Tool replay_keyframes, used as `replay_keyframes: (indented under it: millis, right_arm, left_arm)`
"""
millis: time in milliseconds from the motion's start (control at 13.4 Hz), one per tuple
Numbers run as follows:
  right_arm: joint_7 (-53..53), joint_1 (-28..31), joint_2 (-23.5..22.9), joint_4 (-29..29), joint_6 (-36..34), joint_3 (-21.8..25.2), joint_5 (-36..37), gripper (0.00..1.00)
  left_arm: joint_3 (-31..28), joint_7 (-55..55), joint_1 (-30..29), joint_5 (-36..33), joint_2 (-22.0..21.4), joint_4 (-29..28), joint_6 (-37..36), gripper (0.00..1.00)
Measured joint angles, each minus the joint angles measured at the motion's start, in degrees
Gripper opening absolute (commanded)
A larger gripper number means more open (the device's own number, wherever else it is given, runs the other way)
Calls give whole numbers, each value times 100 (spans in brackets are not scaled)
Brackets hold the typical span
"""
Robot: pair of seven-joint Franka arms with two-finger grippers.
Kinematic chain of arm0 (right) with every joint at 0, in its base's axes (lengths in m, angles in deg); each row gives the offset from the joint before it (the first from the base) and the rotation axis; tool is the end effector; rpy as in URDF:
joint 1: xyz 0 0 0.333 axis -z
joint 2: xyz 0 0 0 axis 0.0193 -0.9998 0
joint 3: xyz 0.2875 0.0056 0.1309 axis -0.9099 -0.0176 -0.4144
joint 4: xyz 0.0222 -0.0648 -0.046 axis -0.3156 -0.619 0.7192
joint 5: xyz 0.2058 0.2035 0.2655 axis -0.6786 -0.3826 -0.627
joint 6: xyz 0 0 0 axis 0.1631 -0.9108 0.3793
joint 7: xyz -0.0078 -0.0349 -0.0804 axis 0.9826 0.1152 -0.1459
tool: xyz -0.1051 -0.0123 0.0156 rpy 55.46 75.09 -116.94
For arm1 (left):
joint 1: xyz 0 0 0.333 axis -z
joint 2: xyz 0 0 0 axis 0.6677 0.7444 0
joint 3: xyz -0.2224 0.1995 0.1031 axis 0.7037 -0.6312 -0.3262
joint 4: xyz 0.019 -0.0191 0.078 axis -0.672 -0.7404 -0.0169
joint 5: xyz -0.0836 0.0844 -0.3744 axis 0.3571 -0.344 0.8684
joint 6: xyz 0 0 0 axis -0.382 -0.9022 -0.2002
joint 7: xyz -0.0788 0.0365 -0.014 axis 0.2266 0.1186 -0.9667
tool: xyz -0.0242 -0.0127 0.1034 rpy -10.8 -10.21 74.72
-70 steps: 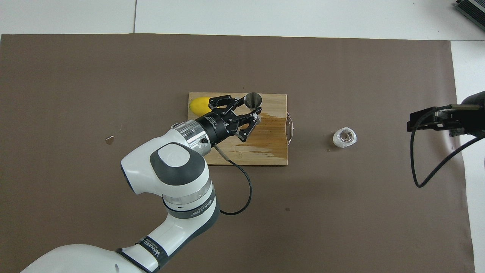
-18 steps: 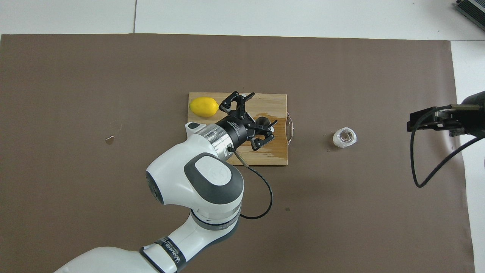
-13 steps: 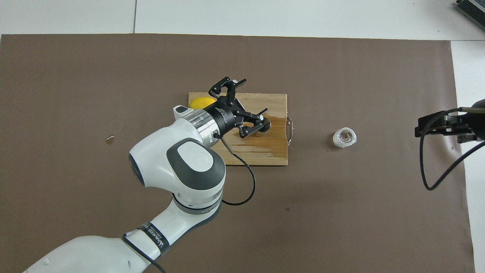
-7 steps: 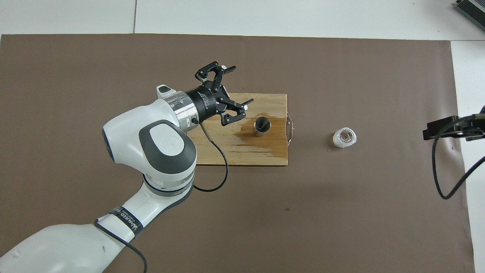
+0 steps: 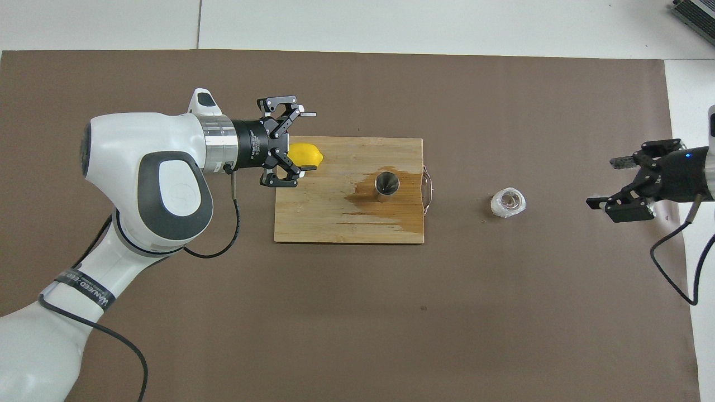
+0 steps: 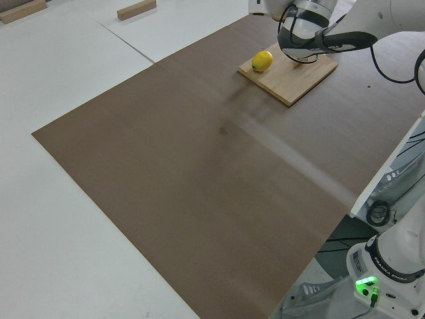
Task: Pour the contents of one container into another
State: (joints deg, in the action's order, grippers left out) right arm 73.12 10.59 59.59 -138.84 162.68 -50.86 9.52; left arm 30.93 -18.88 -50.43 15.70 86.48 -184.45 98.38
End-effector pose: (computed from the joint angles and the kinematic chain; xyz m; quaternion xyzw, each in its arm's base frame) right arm 0.5707 -0.0754 0.4306 -0.8401 -0.4907 -0.1311 0.1905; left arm 0.6001 -0.2405 0.4375 0.7868 0.5104 -0.1288 0.3222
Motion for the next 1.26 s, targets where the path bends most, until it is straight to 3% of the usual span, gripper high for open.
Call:
replay_keyframes:
  millis: [223,595,818,1041,1264]
  right_arm:
    - [1198,-151,-517,-16,97,-88,-494,100]
    - [2710,-229,-968,-210,291,-91,-1162,100]
    - [3713,-190,-1483,-242,354,-67,-1751,100]
    - [4022,-190,-1652,-243,367,-77,-1940,100]
    - [4235,-190,-1704,-243,367,-77,-2045,100]
  left_arm:
    - [-13,0,-123,-947,-172,122,-442,100]
    - [-61,-190,-294,-2904,-229,716,-1314,100]
    - [-326,-1608,-298,-3177,-238,880,-1905,100]
    - [-631,-3122,-310,-3618,-267,1196,-2518,100]
    - [-595,-3735,-295,-4275,-314,1248,-2804,100]
